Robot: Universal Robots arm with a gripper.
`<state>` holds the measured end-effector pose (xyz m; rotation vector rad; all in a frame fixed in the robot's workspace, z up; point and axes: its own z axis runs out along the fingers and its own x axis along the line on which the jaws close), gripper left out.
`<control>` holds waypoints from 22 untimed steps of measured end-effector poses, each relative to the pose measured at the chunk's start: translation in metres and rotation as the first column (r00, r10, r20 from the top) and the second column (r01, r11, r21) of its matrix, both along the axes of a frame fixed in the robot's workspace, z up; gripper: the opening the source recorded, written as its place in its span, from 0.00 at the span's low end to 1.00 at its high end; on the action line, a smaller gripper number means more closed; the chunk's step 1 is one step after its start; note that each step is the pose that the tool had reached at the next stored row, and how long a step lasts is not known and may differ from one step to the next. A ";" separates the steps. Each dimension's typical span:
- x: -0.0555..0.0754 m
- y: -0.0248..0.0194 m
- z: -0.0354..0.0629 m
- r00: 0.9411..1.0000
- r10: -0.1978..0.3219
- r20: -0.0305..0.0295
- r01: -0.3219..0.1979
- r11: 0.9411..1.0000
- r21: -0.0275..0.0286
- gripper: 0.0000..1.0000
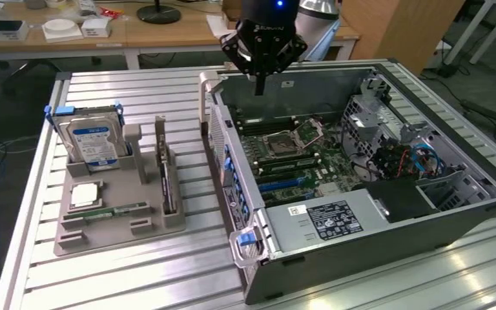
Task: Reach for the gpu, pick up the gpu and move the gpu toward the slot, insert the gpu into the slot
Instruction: 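Reach for the gpu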
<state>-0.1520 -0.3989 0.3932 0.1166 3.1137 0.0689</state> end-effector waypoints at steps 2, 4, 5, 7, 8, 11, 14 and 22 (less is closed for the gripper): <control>-0.005 0.0000 0.0000 1.000 0.000 0.000 0.000 1.000 0.000 0.10; -0.011 0.0000 0.0000 1.000 0.000 0.000 0.000 1.000 0.000 0.10; -0.014 0.0000 0.0000 1.000 0.000 0.000 0.000 1.000 0.000 0.10; -0.019 0.0000 0.0000 1.000 0.000 0.000 0.000 1.000 0.000 0.10; -0.022 0.0000 -0.0001 1.000 0.000 0.000 0.000 1.000 0.000 0.10; -0.029 0.0000 -0.0001 1.000 0.000 0.000 0.000 1.000 0.000 0.10; -0.034 0.0000 -0.0001 1.000 0.000 0.000 0.000 1.000 0.000 0.10; -0.048 0.0000 -0.0003 1.000 0.000 0.000 0.000 1.000 0.000 0.10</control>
